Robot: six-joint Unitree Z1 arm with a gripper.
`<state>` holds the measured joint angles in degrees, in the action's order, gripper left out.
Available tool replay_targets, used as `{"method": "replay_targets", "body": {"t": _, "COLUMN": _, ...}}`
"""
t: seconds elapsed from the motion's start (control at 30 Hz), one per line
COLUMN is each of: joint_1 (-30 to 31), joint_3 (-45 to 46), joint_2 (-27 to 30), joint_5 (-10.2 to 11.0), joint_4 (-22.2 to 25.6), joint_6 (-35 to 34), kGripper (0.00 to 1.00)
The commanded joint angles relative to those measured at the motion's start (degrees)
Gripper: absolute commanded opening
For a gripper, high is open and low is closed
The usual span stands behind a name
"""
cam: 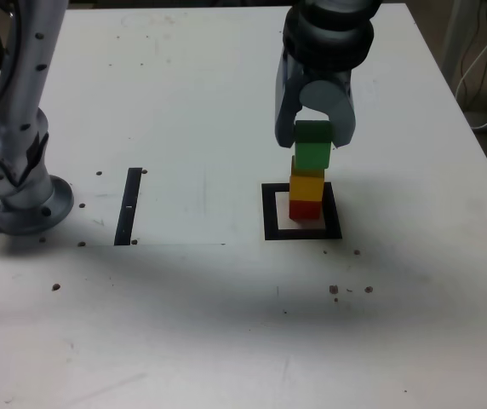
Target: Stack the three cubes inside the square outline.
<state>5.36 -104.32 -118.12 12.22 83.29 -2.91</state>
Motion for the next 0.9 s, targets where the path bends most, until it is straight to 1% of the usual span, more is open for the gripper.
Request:
{"method": "replay_targets", "body": {"t": 0.0, "joint_1": -0.09, "joint_3": 0.07, "joint_2": -0.09, "joint_5": -0.14, "joint_4": -0.22, "joint_6": -0.08, "kGripper": 0.12}}
{"method": "replay_targets", "body": {"t": 0.1, "joint_1": -0.09, "joint_3": 0.16, "joint_2": -0.09, "joint_5": -0.43, "joint_4": -0.15, "joint_6": 0.14, "kGripper": 0.27}}
{"method": "replay_targets", "body": {"t": 0.17, "joint_1": -0.11, "joint_3": 0.2, "joint_2": -0.09, "joint_5": -0.62, "joint_4": 0.01, "joint_6": 0.3, "kGripper": 0.33}}
{"method": "replay_targets", "body": {"t": 0.23, "joint_1": -0.17, "joint_3": 0.31, "joint_2": -0.11, "joint_5": -0.77, "joint_4": 0.1, "joint_6": 0.45, "kGripper": 0.34}}
{"method": "replay_targets", "body": {"t": 0.43, "joint_1": -0.58, "joint_3": 0.96, "joint_2": -0.3, "joint_5": -1.23, "joint_4": 0.12, "joint_6": 0.89, "kGripper": 0.35}}
{"method": "replay_targets", "body": {"t": 0.53, "joint_1": -0.88, "joint_3": 1.26, "joint_2": -0.5, "joint_5": -1.57, "joint_4": 0.15, "joint_6": 1.35, "kGripper": 0.4}}
{"method": "replay_targets", "body": {"t": 0.6, "joint_1": -1.03, "joint_3": 1.35, "joint_2": -0.66, "joint_5": -1.79, "joint_4": 0.15, "joint_6": 1.68, "kGripper": 0.48}}
{"method": "replay_targets", "body": {"t": 0.73, "joint_1": -1.22, "joint_3": 1.33, "joint_2": -0.77, "joint_5": -2.14, "joint_4": 0.19, "joint_6": 2.07, "kGripper": 0.72}}
{"method": "replay_targets", "body": {"t": 0.87, "joint_1": -1.52, "joint_3": 1.5, "joint_2": -0.7, "joint_5": -2.57, "joint_4": 0.37, "joint_6": 2.12, "kGripper": 0.91}}
